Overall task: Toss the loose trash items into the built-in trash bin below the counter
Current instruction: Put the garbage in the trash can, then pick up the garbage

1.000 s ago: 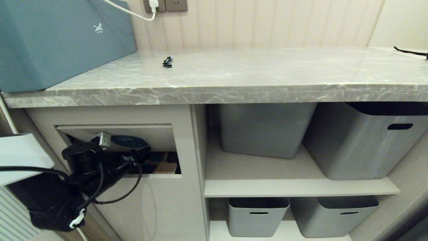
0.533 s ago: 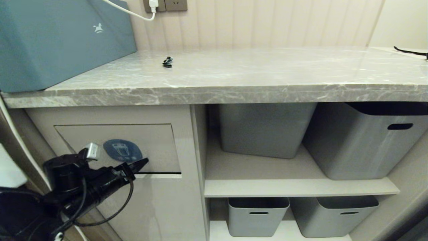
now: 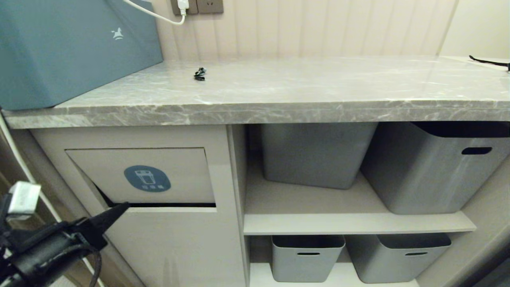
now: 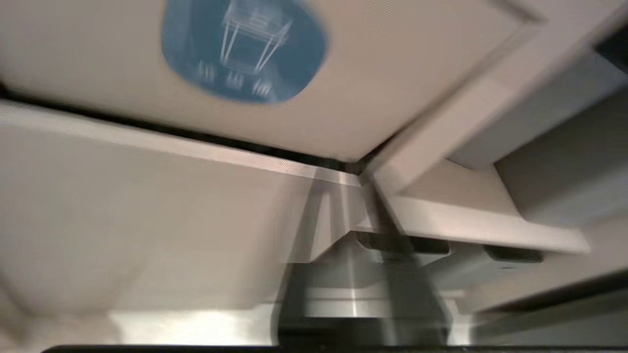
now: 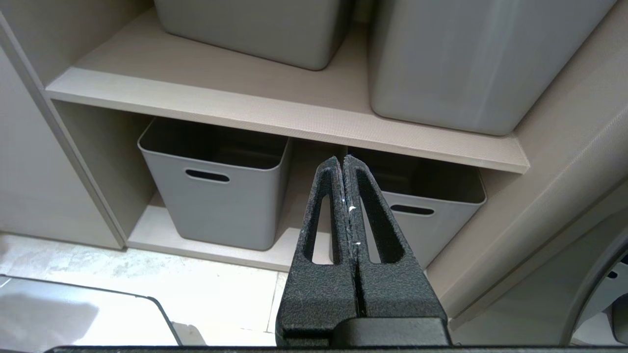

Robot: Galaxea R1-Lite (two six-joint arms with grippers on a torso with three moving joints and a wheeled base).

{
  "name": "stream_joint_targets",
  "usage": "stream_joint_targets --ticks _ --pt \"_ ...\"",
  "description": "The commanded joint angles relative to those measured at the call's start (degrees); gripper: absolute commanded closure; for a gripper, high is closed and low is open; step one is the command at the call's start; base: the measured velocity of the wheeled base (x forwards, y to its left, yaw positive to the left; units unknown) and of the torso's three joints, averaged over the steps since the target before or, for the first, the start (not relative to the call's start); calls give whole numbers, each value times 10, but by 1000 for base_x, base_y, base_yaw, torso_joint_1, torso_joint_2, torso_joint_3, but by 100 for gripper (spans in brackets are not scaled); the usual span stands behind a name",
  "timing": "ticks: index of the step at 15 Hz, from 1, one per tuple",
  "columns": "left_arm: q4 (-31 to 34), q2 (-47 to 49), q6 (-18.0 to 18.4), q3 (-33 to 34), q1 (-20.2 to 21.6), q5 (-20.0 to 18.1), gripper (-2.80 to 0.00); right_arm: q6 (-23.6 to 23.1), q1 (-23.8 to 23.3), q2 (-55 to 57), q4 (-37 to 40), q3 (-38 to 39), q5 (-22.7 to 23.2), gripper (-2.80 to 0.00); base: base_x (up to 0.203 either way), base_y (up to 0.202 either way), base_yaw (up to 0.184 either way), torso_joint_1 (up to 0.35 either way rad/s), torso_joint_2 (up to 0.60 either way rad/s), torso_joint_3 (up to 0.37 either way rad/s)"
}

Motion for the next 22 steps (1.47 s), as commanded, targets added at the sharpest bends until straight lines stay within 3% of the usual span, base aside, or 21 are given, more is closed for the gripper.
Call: stream_joint_targets --ticks 1,3,6,9,12,15,19,22 --pt "103 -168 44 -11 2 3 0 -1 0 0 0 0 0 0 0 0 0 0 0 0" --pt "253 -265 124 -37 3 48 0 -1 0 0 0 0 0 0 0 0 0 0 0 0" --pt "409 -400 178 -19 3 134 0 -1 0 0 0 0 0 0 0 0 0 0 0 0" --pt "511 -554 204 24 -1 130 0 1 0 0 0 0 0 0 0 0 0 0 0 0" --pt "616 -573 271 47 12 101 0 6 0 0 0 0 -1 0 0 0 0 0 0 0" --pt "650 -576 283 44 96 95 0 5 0 0 0 0 0 0 0 0 0 0 0 0" --pt "625 -579 292 54 89 74 0 0 0 0 -1 0 0 0 0 0 0 0 0 0" --pt "628 -621 292 54 41 74 0 -3 0 0 0 0 0 0 0 0 0 0 0 0"
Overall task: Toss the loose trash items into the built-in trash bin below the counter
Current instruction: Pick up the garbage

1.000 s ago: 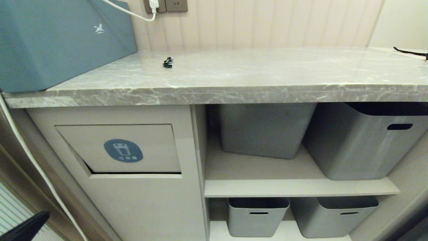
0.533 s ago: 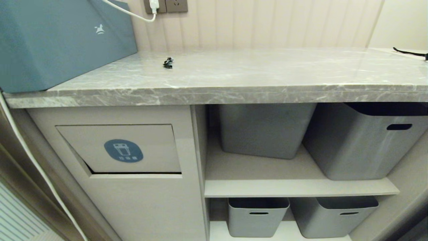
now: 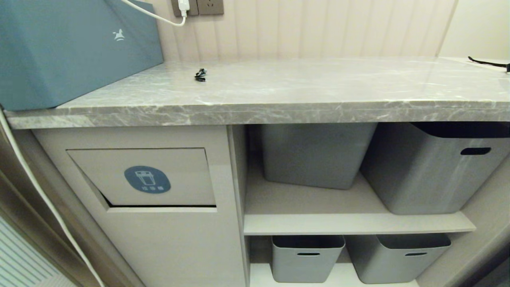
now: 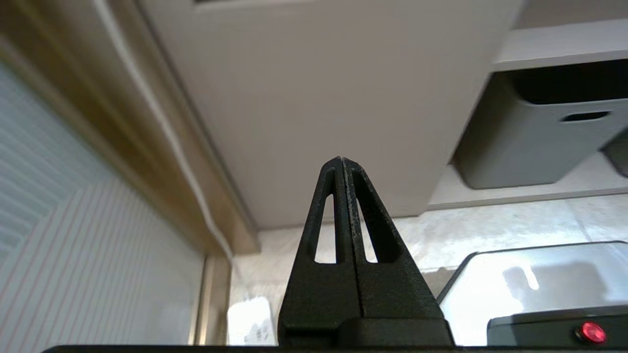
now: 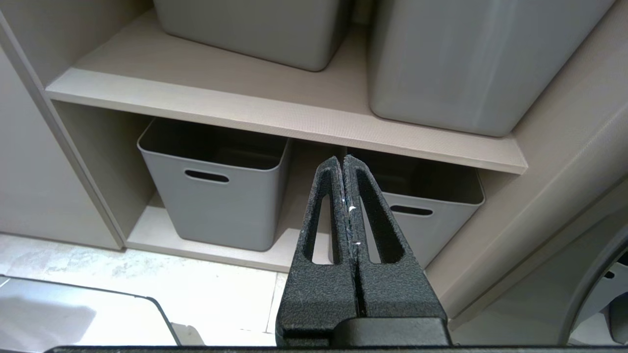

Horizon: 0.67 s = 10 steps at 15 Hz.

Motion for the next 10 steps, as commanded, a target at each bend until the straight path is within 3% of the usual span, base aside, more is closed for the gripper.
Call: stream_joint_targets --ticks 1,5,10 --pt "2 -32 0 0 -12 0 0 0 0 0 1 1 0 0 0 0 0 0 0 0" --pt "3 -131 0 0 -5 2 0 -2 0 0 1 0 1 0 0 0 0 47 -209 -189" --pt "2 -133 -7 0 -4 4 0 0 1 0 0 1 1 0 0 0 0 172 -489 -295"
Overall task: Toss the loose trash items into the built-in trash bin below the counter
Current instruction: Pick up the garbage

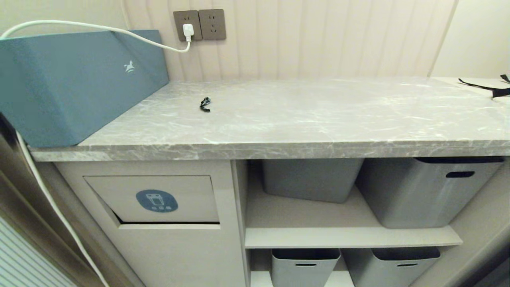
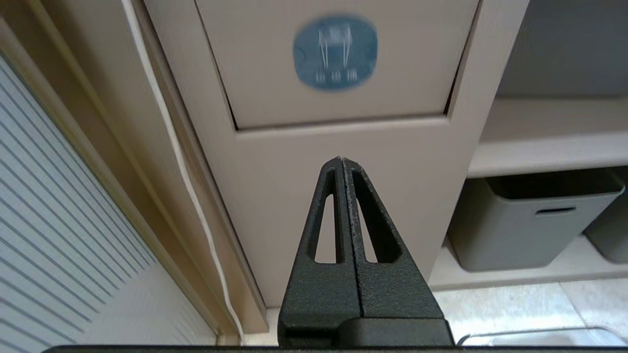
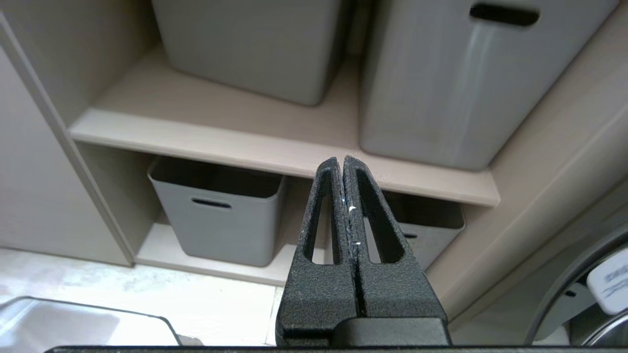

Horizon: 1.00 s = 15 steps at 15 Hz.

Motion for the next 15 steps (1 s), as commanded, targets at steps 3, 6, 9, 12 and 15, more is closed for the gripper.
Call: stream_joint_targets --ticks 3,6,9,12,15 --pt "0 -5 0 0 0 1 0 0 0 0 0 0 0 0 0 0 0 184 -473 -290" --pt "-1 -6 0 0 0 -3 0 1 0 0 0 0 0 0 0 0 0 189 -472 -283" --pt "0 -6 -1 0 0 -3 0 4 0 0 1 0 -1 0 0 0 0 202 -481 -276" --pt "0 -6 0 0 0 -2 0 3 0 0 1 0 -1 0 0 0 0 219 -503 -284" --pt "0 -6 -1 0 0 0 0 5 0 0 0 0 -1 0 0 0 0 236 -516 -287"
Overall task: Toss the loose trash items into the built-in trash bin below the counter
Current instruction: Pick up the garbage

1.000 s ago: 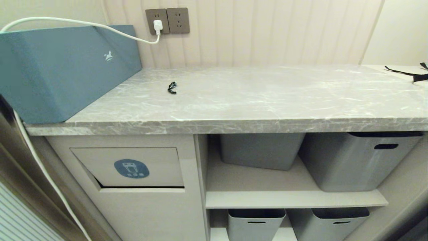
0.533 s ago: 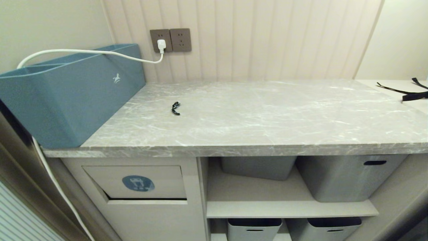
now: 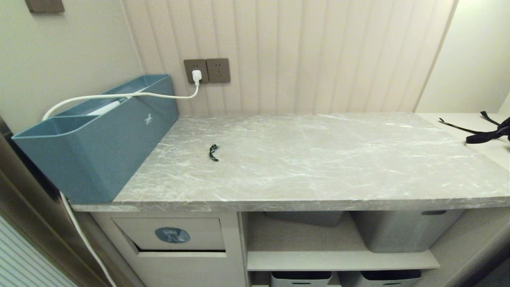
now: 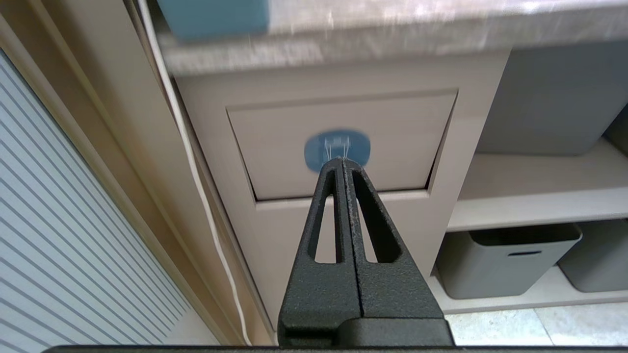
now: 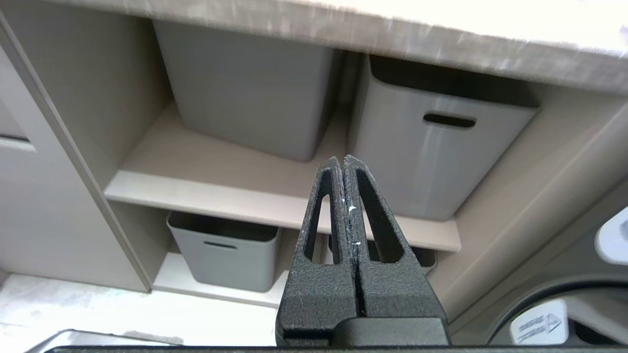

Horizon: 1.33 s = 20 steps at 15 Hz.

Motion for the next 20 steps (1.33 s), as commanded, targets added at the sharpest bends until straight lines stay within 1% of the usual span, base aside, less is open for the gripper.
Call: stream_joint_targets --ticks 1,9,10,11,13,16,17,18,19,20 --pt "0 -2 1 0 0 0 0 -2 0 0 0 -1 1 0 0 0 0 247 -530 -291" --pt "0 -2 2 0 0 -2 0 -3 0 0 0 -1 2 0 0 0 0 267 -566 -304" --pt "0 -2 0 0 0 1 0 -4 0 0 0 -1 2 0 0 0 0 291 -603 -320" --pt "0 -2 -9 0 0 2 0 -4 0 0 0 -1 2 0 0 0 0 242 -495 -260" --pt "0 -2 -33 0 0 14 0 -5 0 0 0 -1 2 0 0 0 0 206 -417 -217" --pt "-4 -2 -23 0 0 12 0 -1 0 0 0 -1 2 0 0 0 0 67 -139 -71" --pt "-8 -2 -4 -5 0 2 0 -1 0 0 0 0 1 0 0 0 0 0 0 0" --pt "-5 0 -3 -30 0 -9 0 0 0 0 0 -1 1 0 0 0 0 0 0 0" --pt "3 8 -3 -64 0 -30 0 0 0 0 0 -1 1 0 0 0 0 0 0 0" --pt "15 27 -3 -97 0 -71 0 1 0 0 0 -1 1 0 0 0 0 0 0 0"
